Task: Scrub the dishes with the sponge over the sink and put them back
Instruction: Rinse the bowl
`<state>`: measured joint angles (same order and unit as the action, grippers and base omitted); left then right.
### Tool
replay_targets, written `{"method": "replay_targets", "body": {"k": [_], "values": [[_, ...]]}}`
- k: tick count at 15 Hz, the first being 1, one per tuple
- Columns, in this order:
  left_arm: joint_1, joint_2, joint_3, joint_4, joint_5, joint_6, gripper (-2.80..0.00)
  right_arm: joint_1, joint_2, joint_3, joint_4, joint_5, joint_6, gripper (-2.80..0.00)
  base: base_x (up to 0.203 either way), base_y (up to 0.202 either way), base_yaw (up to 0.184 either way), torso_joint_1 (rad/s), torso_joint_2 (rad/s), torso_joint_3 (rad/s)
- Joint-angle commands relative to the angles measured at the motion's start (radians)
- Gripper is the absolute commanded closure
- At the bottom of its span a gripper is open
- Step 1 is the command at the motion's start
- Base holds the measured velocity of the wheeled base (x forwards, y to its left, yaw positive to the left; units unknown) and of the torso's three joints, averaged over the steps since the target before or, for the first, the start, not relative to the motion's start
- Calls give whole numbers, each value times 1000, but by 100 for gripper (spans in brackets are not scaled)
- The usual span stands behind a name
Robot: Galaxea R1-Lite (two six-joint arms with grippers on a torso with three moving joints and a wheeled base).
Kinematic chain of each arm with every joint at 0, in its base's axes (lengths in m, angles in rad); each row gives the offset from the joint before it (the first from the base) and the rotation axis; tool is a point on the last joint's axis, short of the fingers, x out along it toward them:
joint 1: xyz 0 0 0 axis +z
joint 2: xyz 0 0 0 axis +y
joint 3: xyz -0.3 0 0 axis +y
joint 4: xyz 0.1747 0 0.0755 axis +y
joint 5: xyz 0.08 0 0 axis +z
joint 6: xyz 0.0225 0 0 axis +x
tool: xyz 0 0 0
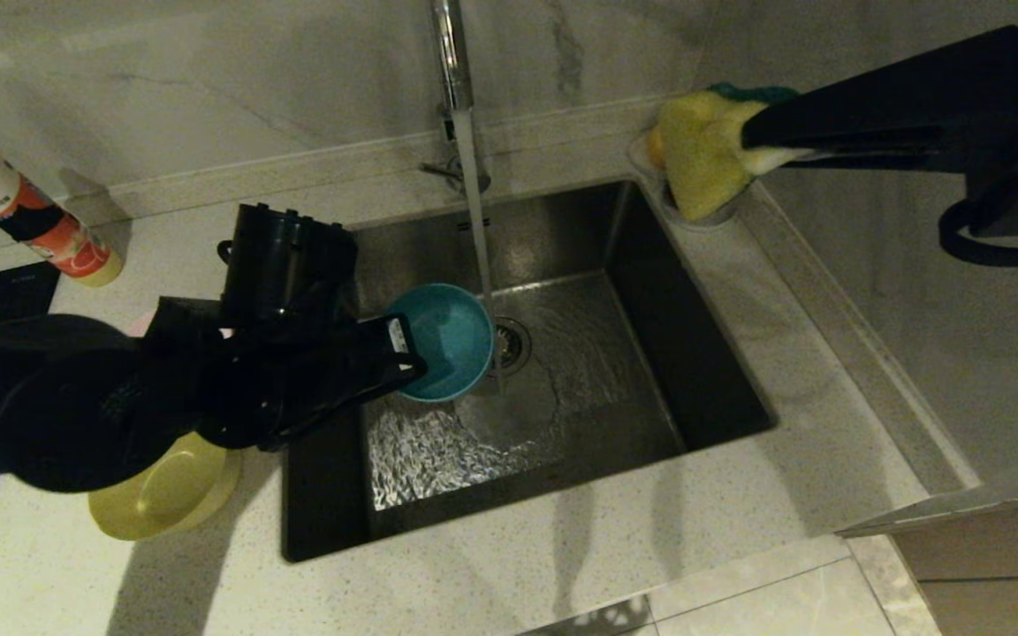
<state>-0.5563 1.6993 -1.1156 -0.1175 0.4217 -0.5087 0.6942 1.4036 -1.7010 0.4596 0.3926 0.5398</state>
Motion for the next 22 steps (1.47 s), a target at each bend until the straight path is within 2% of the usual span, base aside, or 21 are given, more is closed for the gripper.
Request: {"method": "replay_targets", "body": {"k": [1, 3, 6, 13, 17, 22], "values": [[20, 113, -102, 47, 3, -53, 0, -32, -43, 24, 2, 15, 3, 0, 0, 0, 0, 0, 0, 0], [24, 147, -157, 56, -3, -97, 0, -33, -47, 48, -4, 15, 3, 0, 0, 0, 0, 0, 0, 0], [24, 152, -177, 55, -70, -102, 0, -47, -45, 70, -6, 19, 2, 0, 0, 0, 0, 0, 0, 0], [24, 214, -248, 44, -70, -128, 0, -60, -58, 100, -9, 32, 3, 0, 0, 0, 0, 0, 0, 0], [32, 248, -300, 44, -68, -134, 0, -59, -59, 143, -82, 36, 5, 0, 0, 0, 0, 0, 0, 0], [48, 225, -291, 52, -65, -134, 0, -59, -52, 184, -116, 37, 5, 0, 0, 0, 0, 0, 0, 0]]}}
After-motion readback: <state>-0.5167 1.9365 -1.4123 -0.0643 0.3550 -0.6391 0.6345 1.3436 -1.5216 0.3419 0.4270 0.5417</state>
